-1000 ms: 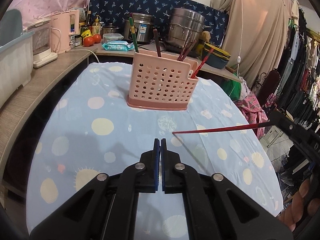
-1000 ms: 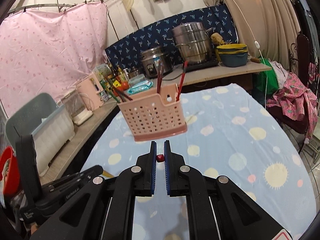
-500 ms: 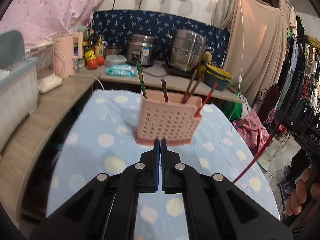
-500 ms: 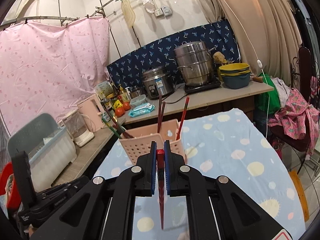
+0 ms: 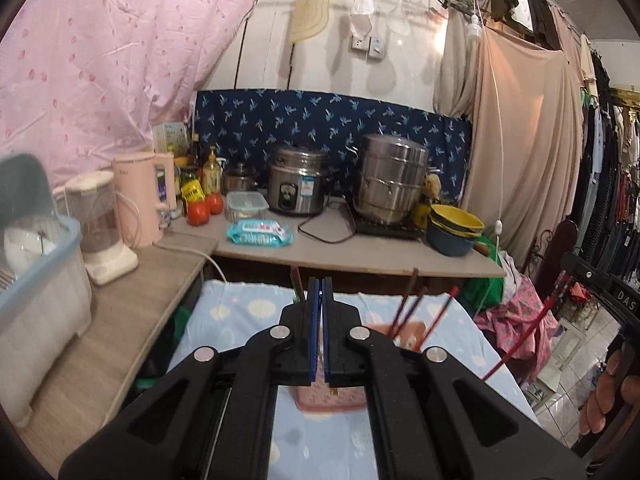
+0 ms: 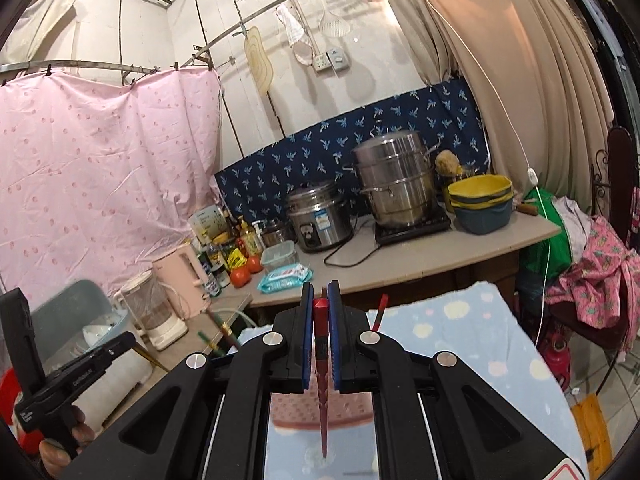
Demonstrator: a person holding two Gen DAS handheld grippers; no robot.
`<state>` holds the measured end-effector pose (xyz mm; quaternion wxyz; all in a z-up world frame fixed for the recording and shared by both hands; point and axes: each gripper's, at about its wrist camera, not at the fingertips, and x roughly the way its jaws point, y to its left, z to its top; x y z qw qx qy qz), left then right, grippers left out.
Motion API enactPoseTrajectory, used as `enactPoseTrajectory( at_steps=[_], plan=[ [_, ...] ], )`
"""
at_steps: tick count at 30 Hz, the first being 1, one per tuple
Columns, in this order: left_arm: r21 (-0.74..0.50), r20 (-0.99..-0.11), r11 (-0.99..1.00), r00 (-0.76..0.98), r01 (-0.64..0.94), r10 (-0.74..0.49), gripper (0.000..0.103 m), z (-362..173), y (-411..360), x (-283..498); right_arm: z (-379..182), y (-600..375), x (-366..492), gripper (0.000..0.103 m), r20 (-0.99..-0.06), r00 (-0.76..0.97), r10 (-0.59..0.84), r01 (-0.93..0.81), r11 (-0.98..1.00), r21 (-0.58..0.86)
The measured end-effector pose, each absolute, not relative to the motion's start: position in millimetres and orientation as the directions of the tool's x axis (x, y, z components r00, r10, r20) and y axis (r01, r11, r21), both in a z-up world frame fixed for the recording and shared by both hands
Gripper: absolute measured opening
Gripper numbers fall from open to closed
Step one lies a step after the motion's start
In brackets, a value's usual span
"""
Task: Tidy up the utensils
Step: 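Lower the spoon and chopstick into the pink basket and open both tools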
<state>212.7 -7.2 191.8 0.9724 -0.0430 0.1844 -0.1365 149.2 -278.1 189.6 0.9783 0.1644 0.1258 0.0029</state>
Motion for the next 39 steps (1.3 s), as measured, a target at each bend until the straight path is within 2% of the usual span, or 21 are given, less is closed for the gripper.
enactPoseTrajectory(
  at_steps=[11,28,37,39],
  plan=[
    [-0.136,-0.366,0.961,0.889,0.242,-0.276,0.001,192,-26,272,223,-286,205,0.007,-0.184,0.983,-0.014,0.065,0.959,0.278],
    [-0.124,-0.446,0.962,0.853,0.241,-0.271,0.001,151,-43,305,158,-276,270,0.007,-0.332,0.943,0.016,0.074,0.963,0.258],
    [-0.139,-0.452,0.960,0.848,0.241,-0.278,0.003,148,-43,306,148,-269,272,0.008,-0.343,0.939,0.018,0.073,0.965,0.251],
    [-0.145,-0.455,0.960,0.846,0.237,-0.278,0.004,148,-41,307,149,-268,272,0.011,-0.340,0.940,0.012,0.076,0.967,0.245]
  ],
)
